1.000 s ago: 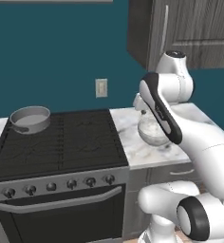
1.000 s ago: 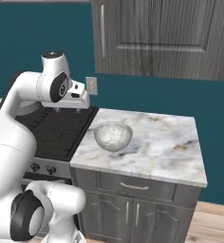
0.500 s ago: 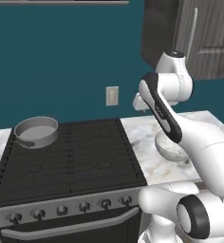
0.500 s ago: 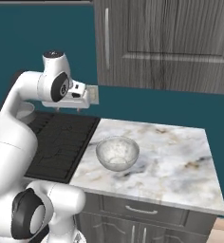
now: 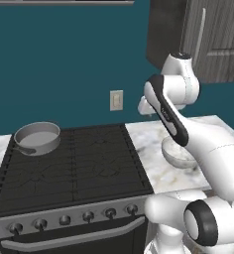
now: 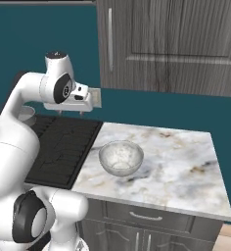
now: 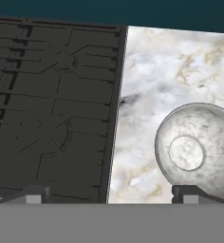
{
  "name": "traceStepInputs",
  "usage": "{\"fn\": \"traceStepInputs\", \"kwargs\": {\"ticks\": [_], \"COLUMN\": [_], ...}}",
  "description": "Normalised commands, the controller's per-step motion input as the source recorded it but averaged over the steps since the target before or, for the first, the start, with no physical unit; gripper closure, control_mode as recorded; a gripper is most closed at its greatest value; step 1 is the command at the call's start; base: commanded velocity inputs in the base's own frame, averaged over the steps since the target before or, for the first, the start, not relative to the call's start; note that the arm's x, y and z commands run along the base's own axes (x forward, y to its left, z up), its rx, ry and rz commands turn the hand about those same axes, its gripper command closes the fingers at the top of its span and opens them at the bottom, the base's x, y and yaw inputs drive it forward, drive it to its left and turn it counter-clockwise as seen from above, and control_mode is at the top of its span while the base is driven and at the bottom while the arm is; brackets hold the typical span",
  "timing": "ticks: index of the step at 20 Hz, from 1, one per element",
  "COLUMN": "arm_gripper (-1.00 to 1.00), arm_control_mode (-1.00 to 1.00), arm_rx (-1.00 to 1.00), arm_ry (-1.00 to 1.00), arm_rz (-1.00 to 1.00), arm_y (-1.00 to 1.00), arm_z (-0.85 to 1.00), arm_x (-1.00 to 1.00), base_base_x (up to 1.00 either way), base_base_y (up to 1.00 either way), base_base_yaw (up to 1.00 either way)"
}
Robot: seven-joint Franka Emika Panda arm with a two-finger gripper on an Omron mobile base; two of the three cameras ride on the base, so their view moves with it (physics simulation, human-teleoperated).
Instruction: Open the cabinet and move the ladle to the pot. Then close the cabinet.
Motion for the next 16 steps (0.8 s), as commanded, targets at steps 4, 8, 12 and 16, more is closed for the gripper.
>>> {"fn": "traceStepInputs", "kwargs": {"ticks": [4,8,12,16], "arm_gripper": [-1.0,-1.0,-1.0,-1.0], "arm_control_mode": [-1.0,-1.0,-1.0,-1.0], "arm_rx": [0.0,0.0,0.0,0.0], "arm_ry": [-0.06,-0.16,-0.19,-0.17], "arm_rz": [-0.01,-0.04,-0.06,-0.08], "arm_y": [0.0,0.0,-0.03,-0.23], "arm_z": [0.15,0.26,0.38,0.27], "arm_x": [-0.24,-0.5,-0.44,-0.36], "base_base_x": [0.0,0.0,0.0,0.0], "base_base_y": [0.0,0.0,0.0,0.0], "base_base_yaw": [0.0,0.0,0.0,0.0]}}
